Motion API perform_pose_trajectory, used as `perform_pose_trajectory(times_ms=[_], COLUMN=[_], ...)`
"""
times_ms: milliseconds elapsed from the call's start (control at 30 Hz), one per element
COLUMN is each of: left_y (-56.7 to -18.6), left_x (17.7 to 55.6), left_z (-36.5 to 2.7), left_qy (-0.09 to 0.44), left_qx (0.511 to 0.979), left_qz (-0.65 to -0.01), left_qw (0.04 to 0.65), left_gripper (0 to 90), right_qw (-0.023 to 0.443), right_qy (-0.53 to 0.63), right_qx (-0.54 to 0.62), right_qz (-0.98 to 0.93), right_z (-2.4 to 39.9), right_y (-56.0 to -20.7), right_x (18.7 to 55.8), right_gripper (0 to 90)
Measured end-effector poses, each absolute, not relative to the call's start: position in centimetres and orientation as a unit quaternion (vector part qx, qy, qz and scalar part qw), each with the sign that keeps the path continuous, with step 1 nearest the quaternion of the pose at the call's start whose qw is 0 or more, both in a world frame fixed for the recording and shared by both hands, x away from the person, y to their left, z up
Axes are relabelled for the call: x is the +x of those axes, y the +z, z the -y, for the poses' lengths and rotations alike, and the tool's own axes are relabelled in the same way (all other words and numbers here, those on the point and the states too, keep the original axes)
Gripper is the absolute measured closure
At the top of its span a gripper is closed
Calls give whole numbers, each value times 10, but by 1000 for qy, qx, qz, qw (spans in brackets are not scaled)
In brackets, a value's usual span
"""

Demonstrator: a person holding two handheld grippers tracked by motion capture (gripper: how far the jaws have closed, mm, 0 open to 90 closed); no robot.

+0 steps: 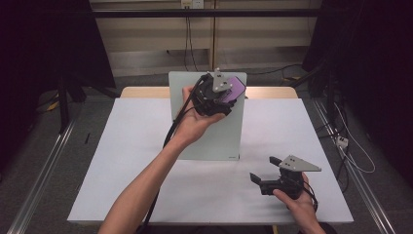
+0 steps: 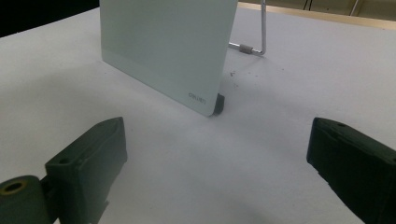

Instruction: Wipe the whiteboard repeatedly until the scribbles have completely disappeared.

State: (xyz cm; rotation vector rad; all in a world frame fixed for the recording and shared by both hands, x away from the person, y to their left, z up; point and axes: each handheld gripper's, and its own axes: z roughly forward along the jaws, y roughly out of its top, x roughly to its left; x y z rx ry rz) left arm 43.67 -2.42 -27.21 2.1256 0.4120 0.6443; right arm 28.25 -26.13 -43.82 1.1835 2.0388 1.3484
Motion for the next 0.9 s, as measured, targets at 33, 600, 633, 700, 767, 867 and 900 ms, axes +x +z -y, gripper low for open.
perform_pose_trajectory(times_ms=[33,600,633,700,767,867,900], left_y=[-277,-287,-284,-282,-281,-282,-283], left_x=[435,435,436,438,439,439,439], left_z=[28,2,-5,-15,-25,-39,-44], left_qy=[253,239,243,239,240,237,234], left_qx=[854,846,843,835,833,829,827], left_qz=[-157,-172,-178,-190,-195,-204,-207], left_qw=[426,443,446,458,459,464,468], left_gripper=[412,412,412,412,412,412,412], right_qw=[212,210,210,210,210,210,209], right_qy=[485,483,483,484,484,484,484], right_qx=[426,427,427,427,430,430,431], right_qz=[-734,-735,-735,-734,-733,-732,-732], right_z=[261,260,260,261,261,260,260], right_y=[-438,-439,-439,-439,-439,-439,-439], right_x=[282,283,283,284,284,284,285], right_gripper=[49,50,50,50,50,50,50])
